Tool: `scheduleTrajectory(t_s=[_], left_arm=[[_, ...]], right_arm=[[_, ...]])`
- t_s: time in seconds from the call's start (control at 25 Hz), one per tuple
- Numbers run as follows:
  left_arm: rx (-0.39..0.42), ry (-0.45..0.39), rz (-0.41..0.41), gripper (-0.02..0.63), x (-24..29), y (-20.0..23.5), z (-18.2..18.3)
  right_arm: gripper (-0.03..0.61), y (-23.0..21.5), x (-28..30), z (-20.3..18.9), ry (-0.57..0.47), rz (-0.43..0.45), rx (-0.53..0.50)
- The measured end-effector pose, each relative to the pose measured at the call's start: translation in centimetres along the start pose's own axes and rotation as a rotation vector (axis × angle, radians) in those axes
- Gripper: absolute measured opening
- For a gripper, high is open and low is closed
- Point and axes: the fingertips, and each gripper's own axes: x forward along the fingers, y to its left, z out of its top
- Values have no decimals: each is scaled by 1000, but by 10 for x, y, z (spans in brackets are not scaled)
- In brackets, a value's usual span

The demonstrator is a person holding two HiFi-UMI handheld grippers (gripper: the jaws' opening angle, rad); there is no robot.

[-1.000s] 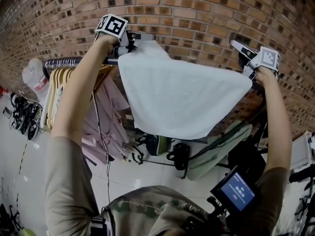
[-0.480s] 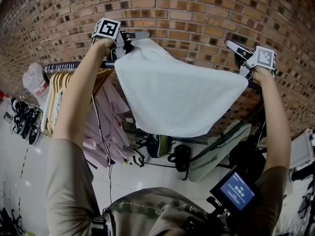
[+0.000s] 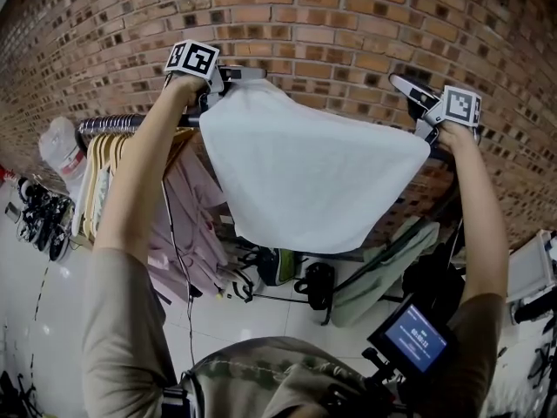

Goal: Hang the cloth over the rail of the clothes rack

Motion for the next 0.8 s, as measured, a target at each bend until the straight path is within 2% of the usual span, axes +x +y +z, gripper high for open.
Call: scheduleTrajectory(t_s=[0.12, 0.2, 0.24, 0.32, 0.48, 0.72, 0.8], left_arm=[[75, 34, 69, 485, 9, 0, -3], [102, 71, 92, 485, 15, -1, -7], [105, 78, 98, 486, 16, -1, -8], [99, 75, 111, 486, 15, 1, -6], [57, 30, 101, 533, 12, 0, 2], [52, 20, 82, 572, 17, -6, 2], [52, 17, 81, 572, 16, -6, 4]], right_arm=[[262, 7, 4, 5, -1, 26, -47], [262, -1, 3, 2, 25, -36, -44], [262, -1, 4, 0, 35, -41, -38], [262, -1, 6, -2, 52, -42, -35], [262, -9, 1, -4, 70, -104, -35], [264, -7, 3, -4, 89, -101, -44], [316, -6, 8, -1, 99, -122, -65]])
